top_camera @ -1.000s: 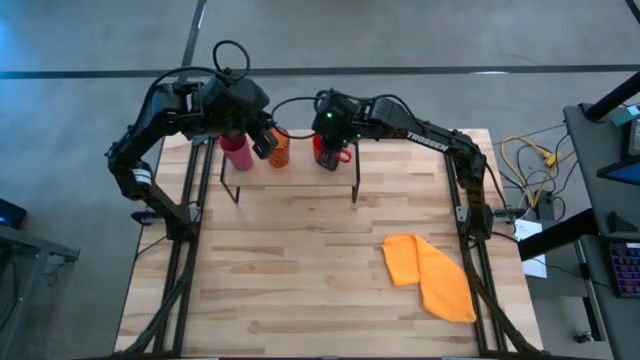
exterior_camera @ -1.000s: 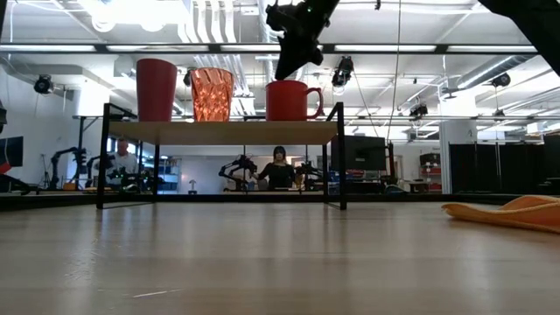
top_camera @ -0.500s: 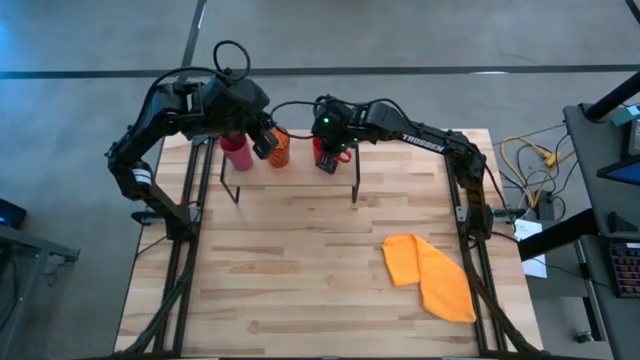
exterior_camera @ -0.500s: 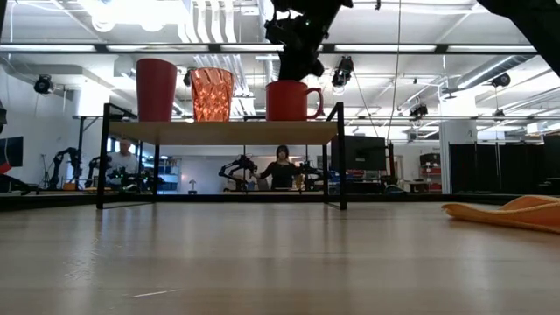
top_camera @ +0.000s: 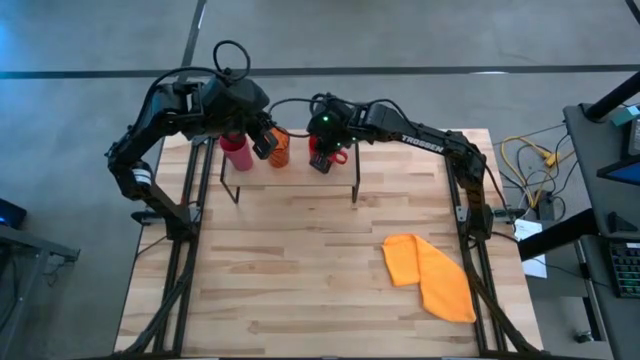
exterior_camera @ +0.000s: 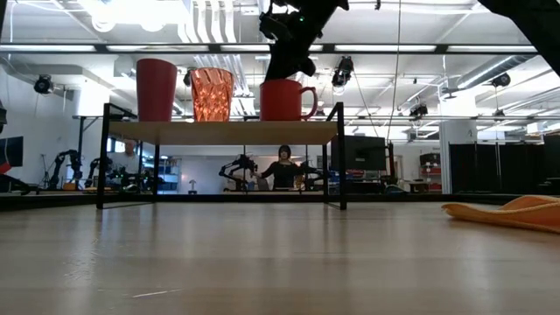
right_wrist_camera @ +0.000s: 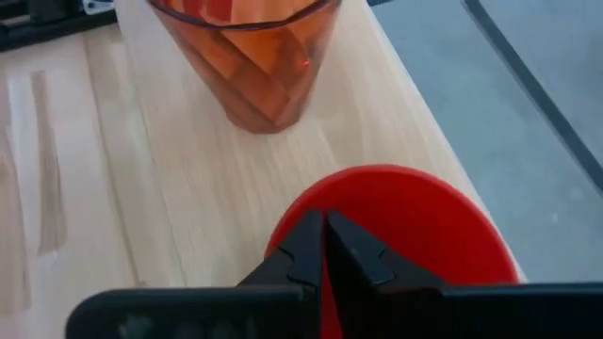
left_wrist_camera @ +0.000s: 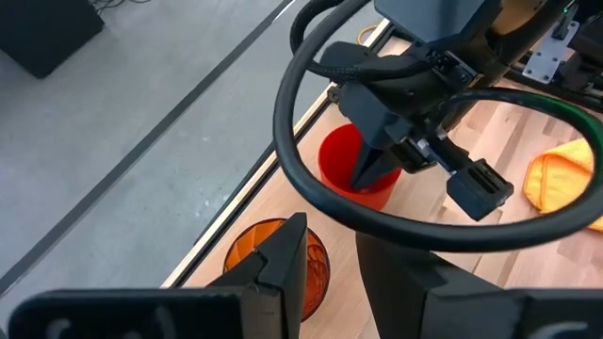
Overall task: Stack small to large cups/mugs on shelf
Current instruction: Put the red mug on the shelf, then return to Home Position
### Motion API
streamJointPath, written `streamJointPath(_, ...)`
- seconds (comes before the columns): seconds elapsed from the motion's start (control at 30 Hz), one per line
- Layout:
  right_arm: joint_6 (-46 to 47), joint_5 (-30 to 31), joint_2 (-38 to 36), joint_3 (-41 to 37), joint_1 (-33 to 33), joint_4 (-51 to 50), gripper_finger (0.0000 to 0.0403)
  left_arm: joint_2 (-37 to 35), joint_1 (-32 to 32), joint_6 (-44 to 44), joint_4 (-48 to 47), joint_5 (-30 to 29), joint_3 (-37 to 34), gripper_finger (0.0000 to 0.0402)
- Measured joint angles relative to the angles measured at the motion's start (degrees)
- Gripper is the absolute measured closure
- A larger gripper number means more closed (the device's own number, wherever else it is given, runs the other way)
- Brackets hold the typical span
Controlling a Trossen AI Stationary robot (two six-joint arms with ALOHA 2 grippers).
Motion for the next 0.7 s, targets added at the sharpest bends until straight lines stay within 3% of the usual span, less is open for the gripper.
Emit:
streamJointPath(0.4,0.84,0.31,-1.1,1.79,0.03,-4.35,0.0394,0.0,0.0,0.02,-0.31,0.0,0.0,0.032)
streamJointPath(0.7,0.98,0.48,-11.52,2.71,2.43,-6.72,0.0394,-0.25,-0.28,0.92,0.0,1.83,-0.02,0.032)
